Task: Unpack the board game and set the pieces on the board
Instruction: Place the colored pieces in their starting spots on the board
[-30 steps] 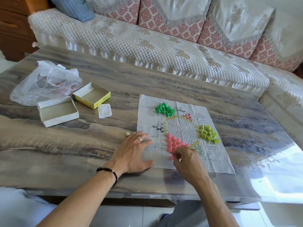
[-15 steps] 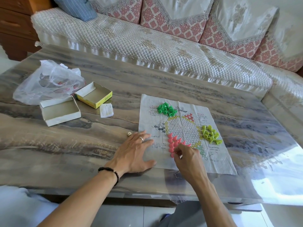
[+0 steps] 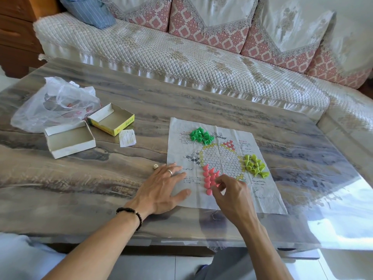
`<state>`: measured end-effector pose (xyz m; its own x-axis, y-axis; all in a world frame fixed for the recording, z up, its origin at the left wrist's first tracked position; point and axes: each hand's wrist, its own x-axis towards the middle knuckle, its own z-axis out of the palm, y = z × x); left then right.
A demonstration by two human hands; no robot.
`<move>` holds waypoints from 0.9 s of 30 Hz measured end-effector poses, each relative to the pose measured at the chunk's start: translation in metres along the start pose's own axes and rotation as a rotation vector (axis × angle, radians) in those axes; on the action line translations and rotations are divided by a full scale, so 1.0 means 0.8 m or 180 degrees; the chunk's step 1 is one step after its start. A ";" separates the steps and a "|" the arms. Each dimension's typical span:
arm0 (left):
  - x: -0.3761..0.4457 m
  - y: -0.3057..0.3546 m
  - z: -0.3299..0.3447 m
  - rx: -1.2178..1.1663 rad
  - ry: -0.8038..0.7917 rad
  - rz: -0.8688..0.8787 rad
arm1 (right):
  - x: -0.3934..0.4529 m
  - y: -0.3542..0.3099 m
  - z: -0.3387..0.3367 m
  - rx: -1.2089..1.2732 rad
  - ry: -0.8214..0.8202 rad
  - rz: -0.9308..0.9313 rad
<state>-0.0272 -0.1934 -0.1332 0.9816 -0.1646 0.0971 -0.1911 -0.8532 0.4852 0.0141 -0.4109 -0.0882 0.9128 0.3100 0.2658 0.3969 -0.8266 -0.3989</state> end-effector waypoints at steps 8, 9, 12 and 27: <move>0.015 0.010 -0.001 -0.0100 0.0139 -0.0087 | 0.014 0.032 -0.018 0.0005 0.0185 0.0200; 0.021 0.016 -0.002 -0.0029 0.0192 -0.0055 | 0.018 0.040 -0.021 -0.0002 0.0174 0.0263; 0.048 0.034 -0.001 0.0028 0.0293 0.0052 | 0.032 0.070 -0.034 -0.0008 0.0146 0.0538; 0.085 0.019 0.031 0.0817 0.0316 -0.0433 | 0.151 0.147 -0.043 -0.0715 -0.0510 0.0741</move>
<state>0.0370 -0.2301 -0.1404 0.9906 -0.0018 0.1367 -0.0384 -0.9633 0.2655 0.1679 -0.4865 -0.0727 0.9868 0.1563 0.0425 0.1619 -0.9608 -0.2250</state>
